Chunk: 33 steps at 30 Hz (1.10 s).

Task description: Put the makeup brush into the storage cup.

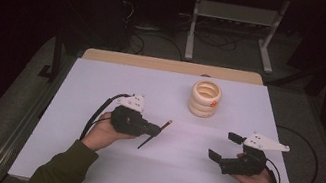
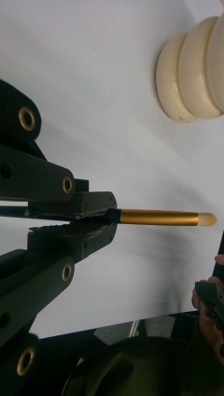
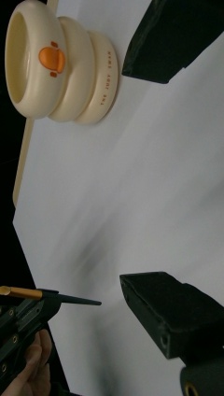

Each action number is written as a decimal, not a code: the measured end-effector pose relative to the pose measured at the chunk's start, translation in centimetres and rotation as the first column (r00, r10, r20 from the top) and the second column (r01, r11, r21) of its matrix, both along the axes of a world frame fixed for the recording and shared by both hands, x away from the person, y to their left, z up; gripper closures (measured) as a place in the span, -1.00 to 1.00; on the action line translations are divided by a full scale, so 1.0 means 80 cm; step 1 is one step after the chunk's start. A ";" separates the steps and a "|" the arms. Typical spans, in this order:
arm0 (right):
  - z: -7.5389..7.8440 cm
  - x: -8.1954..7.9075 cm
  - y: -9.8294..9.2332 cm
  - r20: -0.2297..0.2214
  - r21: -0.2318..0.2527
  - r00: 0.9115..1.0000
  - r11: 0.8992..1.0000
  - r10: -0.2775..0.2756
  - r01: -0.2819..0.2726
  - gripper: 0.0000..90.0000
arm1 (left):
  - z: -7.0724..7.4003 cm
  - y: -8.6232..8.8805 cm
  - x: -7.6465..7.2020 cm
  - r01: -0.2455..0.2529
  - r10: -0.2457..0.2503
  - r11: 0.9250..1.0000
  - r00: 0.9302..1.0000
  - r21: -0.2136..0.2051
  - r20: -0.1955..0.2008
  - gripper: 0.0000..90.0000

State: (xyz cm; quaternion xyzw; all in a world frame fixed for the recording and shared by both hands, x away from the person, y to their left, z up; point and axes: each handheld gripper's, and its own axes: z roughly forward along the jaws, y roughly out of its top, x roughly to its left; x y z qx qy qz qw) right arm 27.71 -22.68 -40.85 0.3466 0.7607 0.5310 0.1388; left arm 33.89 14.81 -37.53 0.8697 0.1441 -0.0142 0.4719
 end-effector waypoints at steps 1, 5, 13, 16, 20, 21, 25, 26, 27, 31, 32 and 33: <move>0.002 0.000 0.001 -0.002 0.003 1.000 1.000 0.004 -0.004 -0.97 | 0.001 0.001 0.000 0.001 -0.001 1.000 1.000 -0.006 -0.002 0.87; 0.009 0.002 0.006 0.007 0.017 1.000 1.000 0.023 -0.023 -0.92 | 0.002 0.002 -0.003 -0.006 0.006 1.000 1.000 -0.022 0.000 0.87; 0.021 0.006 0.012 0.008 0.050 0.998 0.997 0.058 -0.059 -0.82 | 0.002 0.002 -0.003 -0.014 0.014 1.000 1.000 -0.027 0.000 0.87; 0.025 0.008 0.013 0.011 0.057 0.997 0.996 0.074 -0.075 -0.74 | 0.001 0.002 -0.002 -0.015 0.015 0.999 1.000 -0.031 -0.002 0.87; 0.028 0.012 0.017 0.006 0.063 0.996 0.994 0.090 -0.090 -0.69 | 0.001 0.003 0.000 -0.021 0.021 0.999 1.000 -0.041 -0.003 0.87; 0.027 0.012 0.018 0.004 0.062 0.996 0.994 0.092 -0.092 -0.69 | 0.001 0.004 0.000 -0.020 0.020 0.999 1.000 -0.043 -0.002 0.87; 0.028 0.014 0.021 -0.001 0.072 0.994 0.992 0.107 -0.107 -0.65 | 0.002 0.005 0.000 -0.024 0.024 0.999 1.000 -0.048 -0.002 0.87; 0.029 0.014 0.023 0.002 0.074 0.994 0.991 0.108 -0.108 -0.64 | 0.002 0.005 0.000 -0.024 0.024 0.999 1.000 -0.048 -0.002 0.87; 0.030 0.014 0.024 0.001 0.072 0.994 0.991 0.113 -0.113 -0.61 | 0.002 0.005 -0.001 -0.022 0.022 0.998 1.000 -0.050 -0.002 0.87; 0.034 0.015 0.030 0.004 0.080 0.992 0.989 0.126 -0.126 -0.55 | 0.002 0.002 -0.002 -0.014 0.014 0.999 1.000 -0.049 0.005 0.87; 0.034 0.015 0.032 0.008 0.083 0.991 0.988 0.131 -0.131 -0.53 | 0.002 0.002 -0.002 -0.016 0.016 0.999 1.000 -0.050 0.002 0.87; 0.035 0.016 0.034 0.011 0.086 0.991 0.987 0.136 -0.136 -0.51 | 0.002 0.001 -0.003 -0.016 0.016 0.999 1.000 -0.051 0.002 0.87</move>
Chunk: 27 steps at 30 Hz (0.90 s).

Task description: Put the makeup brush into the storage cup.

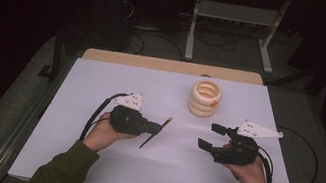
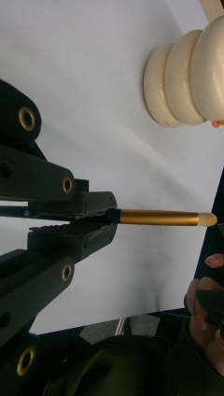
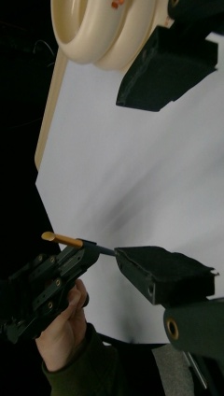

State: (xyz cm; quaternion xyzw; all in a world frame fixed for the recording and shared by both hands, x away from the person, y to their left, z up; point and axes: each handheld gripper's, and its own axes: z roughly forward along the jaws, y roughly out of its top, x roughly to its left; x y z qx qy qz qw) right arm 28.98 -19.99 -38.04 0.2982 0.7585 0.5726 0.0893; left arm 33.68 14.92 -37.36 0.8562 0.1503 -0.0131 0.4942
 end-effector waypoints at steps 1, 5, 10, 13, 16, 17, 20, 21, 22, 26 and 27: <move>0.000 0.000 0.000 0.000 0.000 1.000 1.000 0.000 0.000 -0.51 | 0.000 0.000 0.000 0.000 0.000 1.000 1.000 0.000 0.000 0.87; 0.001 0.002 0.007 -0.001 0.007 1.000 1.000 0.009 -0.009 -0.43 | -0.001 -0.002 0.000 -0.012 0.012 1.000 1.000 -0.002 0.000 0.87; -0.001 0.005 0.013 -0.016 0.013 0.999 1.000 0.028 -0.028 -0.29 | -0.001 -0.004 0.000 -0.011 0.011 1.000 1.000 -0.004 0.003 0.87; 0.000 0.006 0.018 -0.012 0.018 0.999 0.999 0.042 -0.042 -0.23 | -0.001 -0.005 -0.001 -0.012 0.012 1.000 1.000 -0.009 0.005 0.87; 0.002 0.008 0.025 -0.015 0.020 0.998 0.998 0.057 -0.057 -0.15 | -0.001 -0.005 -0.001 -0.013 0.014 1.000 1.000 -0.017 0.008 0.87; 0.002 0.008 0.025 -0.015 0.020 0.998 0.998 0.057 -0.057 -0.15 | -0.001 -0.005 -0.001 -0.013 0.014 1.000 1.000 -0.017 0.008 0.87; 0.001 0.011 0.033 -0.015 0.015 0.997 0.997 0.071 -0.071 -0.09 | 0.000 -0.005 -0.001 -0.014 0.015 1.000 1.000 -0.018 0.012 0.87; 0.001 0.011 0.033 -0.015 0.015 0.997 0.997 0.071 -0.071 -0.09 | 0.000 -0.005 -0.001 -0.014 0.015 1.000 1.000 -0.018 0.012 0.87; 0.001 0.013 0.040 -0.018 0.019 0.996 0.996 0.085 -0.084 -0.02 | 0.000 -0.006 -0.001 -0.020 0.020 0.999 1.000 -0.027 0.011 0.87; 0.002 0.017 0.051 -0.013 0.023 0.995 0.995 0.101 -0.100 0.05 | 0.000 -0.006 -0.001 -0.020 0.021 0.999 1.000 -0.033 0.014 0.87; 0.002 0.018 0.053 -0.014 0.024 0.994 0.994 0.105 -0.104 0.07 | 0.000 -0.006 -0.001 -0.021 0.021 0.999 1.000 -0.033 0.013 0.87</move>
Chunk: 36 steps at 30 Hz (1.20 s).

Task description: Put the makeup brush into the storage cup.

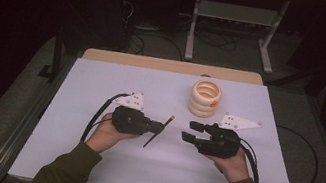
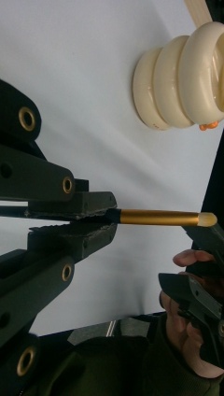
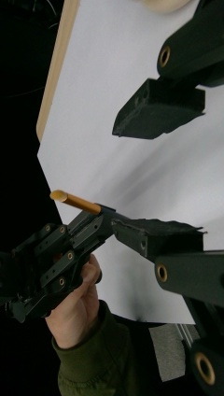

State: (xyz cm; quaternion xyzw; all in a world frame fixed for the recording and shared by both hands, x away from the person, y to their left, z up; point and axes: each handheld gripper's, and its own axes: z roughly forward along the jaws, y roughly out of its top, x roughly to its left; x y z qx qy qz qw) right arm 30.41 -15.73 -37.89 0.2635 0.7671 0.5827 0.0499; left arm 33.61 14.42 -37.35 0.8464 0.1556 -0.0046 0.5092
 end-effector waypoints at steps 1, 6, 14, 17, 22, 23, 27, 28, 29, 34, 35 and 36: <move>0.000 0.001 0.003 0.002 0.000 1.000 1.000 0.004 -0.004 0.08 | 0.000 0.000 0.000 -0.001 0.001 1.000 1.000 -0.003 -0.001 0.87; 0.003 0.005 0.016 0.003 0.009 1.000 1.000 0.024 -0.024 0.17 | 0.001 -0.001 -0.001 -0.006 0.006 1.000 1.000 -0.013 0.001 0.87; 0.007 0.008 0.031 0.006 0.027 0.999 0.999 0.041 -0.041 0.24 | 0.000 -0.002 -0.001 -0.010 0.010 1.000 1.000 -0.016 0.014 0.87; 0.008 0.009 0.033 0.005 0.034 0.999 0.999 0.040 -0.040 0.27 | -0.001 -0.003 -0.002 -0.009 0.009 1.000 1.000 -0.017 0.020 0.87; 0.010 0.010 0.035 0.002 0.042 0.999 0.998 0.040 -0.040 0.30 | 0.000 -0.004 -0.002 -0.015 0.015 1.000 1.000 -0.022 0.019 0.87; 0.010 0.010 0.036 0.001 0.044 0.999 0.998 0.040 -0.040 0.31 | 0.000 -0.005 -0.002 -0.016 0.017 1.000 1.000 -0.024 0.021 0.87; 0.010 0.010 0.036 -0.005 0.047 0.999 0.998 0.040 -0.040 0.34 | 0.000 -0.005 -0.003 -0.020 0.021 0.999 1.000 -0.038 0.023 0.87; 0.010 0.010 0.036 -0.006 0.047 0.999 0.998 0.040 -0.040 0.34 | 0.000 -0.005 -0.003 -0.020 0.021 0.999 0.999 -0.040 0.025 0.87; 0.010 0.010 0.037 -0.007 0.048 0.999 0.998 0.041 -0.040 0.34 | 0.000 -0.005 -0.003 -0.021 0.022 0.999 0.999 -0.042 0.025 0.87; 0.009 0.011 0.038 -0.011 0.056 0.999 0.998 0.042 -0.041 0.37 | -0.001 -0.008 -0.003 -0.015 0.016 0.999 1.000 -0.041 0.024 0.87; 0.009 0.012 0.039 -0.013 0.060 0.999 0.998 0.037 -0.037 0.39 | -0.001 -0.009 -0.003 -0.009 0.010 0.999 0.999 -0.034 0.031 0.87; 0.010 0.013 0.040 -0.012 0.059 0.999 0.998 0.036 -0.035 0.40 | -0.001 -0.009 -0.003 -0.009 0.010 0.999 0.999 -0.034 0.031 0.87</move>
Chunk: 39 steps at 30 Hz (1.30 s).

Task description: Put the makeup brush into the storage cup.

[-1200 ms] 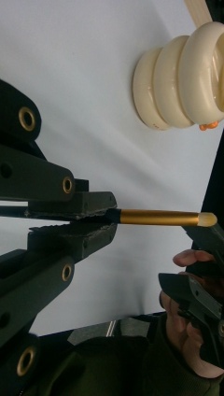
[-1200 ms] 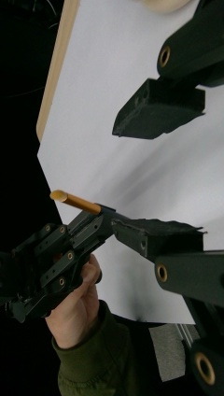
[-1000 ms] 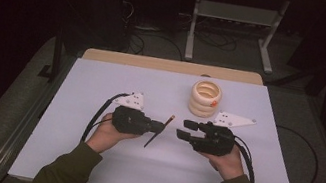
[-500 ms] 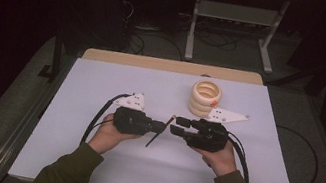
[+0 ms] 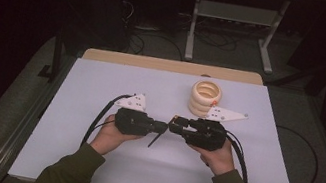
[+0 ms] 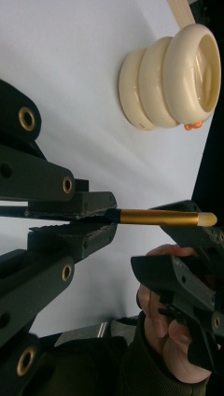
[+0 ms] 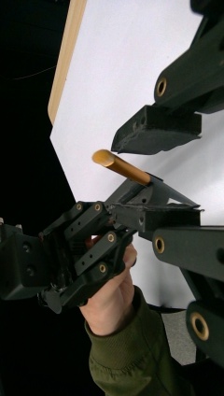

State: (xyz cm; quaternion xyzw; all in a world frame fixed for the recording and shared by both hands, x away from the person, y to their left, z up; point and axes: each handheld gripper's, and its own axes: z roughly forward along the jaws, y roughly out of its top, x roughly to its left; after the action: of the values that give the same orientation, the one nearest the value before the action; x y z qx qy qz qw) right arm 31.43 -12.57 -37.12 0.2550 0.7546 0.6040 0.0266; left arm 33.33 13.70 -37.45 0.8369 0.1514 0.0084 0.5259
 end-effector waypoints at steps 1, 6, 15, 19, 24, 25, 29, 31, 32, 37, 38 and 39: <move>0.000 0.000 0.001 -0.004 0.004 1.000 1.000 -0.001 0.001 0.42 | 0.000 -0.001 -0.001 -0.002 0.002 1.000 1.000 -0.004 -0.003 0.87; -0.002 0.002 0.003 -0.017 0.002 1.000 1.000 -0.001 0.002 0.46 | 0.000 -0.001 -0.001 0.004 -0.004 1.000 1.000 -0.003 0.006 0.87; -0.003 0.005 0.005 -0.042 0.019 0.999 1.000 -0.010 0.011 0.71 | 0.000 -0.003 -0.003 0.004 -0.004 1.000 1.000 -0.019 0.006 0.87; -0.003 0.005 0.005 -0.051 0.021 0.999 1.000 -0.007 0.009 0.78 | 0.000 -0.003 -0.003 0.004 -0.004 1.000 1.000 -0.023 0.007 0.87; -0.004 0.006 0.004 -0.066 0.035 0.998 0.999 0.003 -0.001 0.83 | 0.000 -0.003 -0.002 0.013 -0.013 1.000 1.000 -0.026 0.010 0.87; -0.003 0.007 0.004 -0.069 0.036 0.998 0.999 0.008 -0.006 0.85 | 0.000 -0.004 -0.002 0.015 -0.015 1.000 1.000 -0.021 0.014 0.87; -0.002 0.006 0.004 -0.067 0.027 0.998 1.000 0.006 -0.005 0.85 | -0.002 -0.004 -0.001 0.019 -0.019 0.999 1.000 -0.027 0.011 0.84; -0.002 0.005 0.005 -0.061 0.025 0.998 1.000 0.006 -0.004 0.85 | -0.002 -0.004 -0.001 0.020 -0.020 0.999 1.000 -0.026 0.010 0.83; -0.002 0.005 0.005 -0.061 0.025 0.998 1.000 0.006 -0.004 0.85 | -0.002 -0.003 -0.001 0.020 -0.019 0.999 1.000 -0.026 0.009 0.83; 0.000 0.005 0.002 -0.049 0.015 0.999 1.000 -0.001 0.002 0.85 | -0.004 -0.001 0.000 0.015 -0.015 1.000 1.000 -0.013 0.007 0.65; 0.001 0.005 0.001 -0.042 0.010 0.999 1.000 -0.001 0.002 0.85 | -0.004 0.000 0.000 0.011 -0.011 1.000 1.000 -0.017 0.006 0.60; 0.001 0.005 0.001 -0.040 0.002 0.999 1.000 -0.003 0.003 0.85 | -0.005 0.000 -0.001 0.005 -0.005 1.000 1.000 -0.023 0.000 0.57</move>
State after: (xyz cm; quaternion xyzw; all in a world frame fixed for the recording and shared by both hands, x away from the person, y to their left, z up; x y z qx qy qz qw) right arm 31.85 -12.48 -37.05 0.2682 0.7540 0.5995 0.0118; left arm 33.27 13.72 -37.82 0.8312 0.1495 0.0056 0.5355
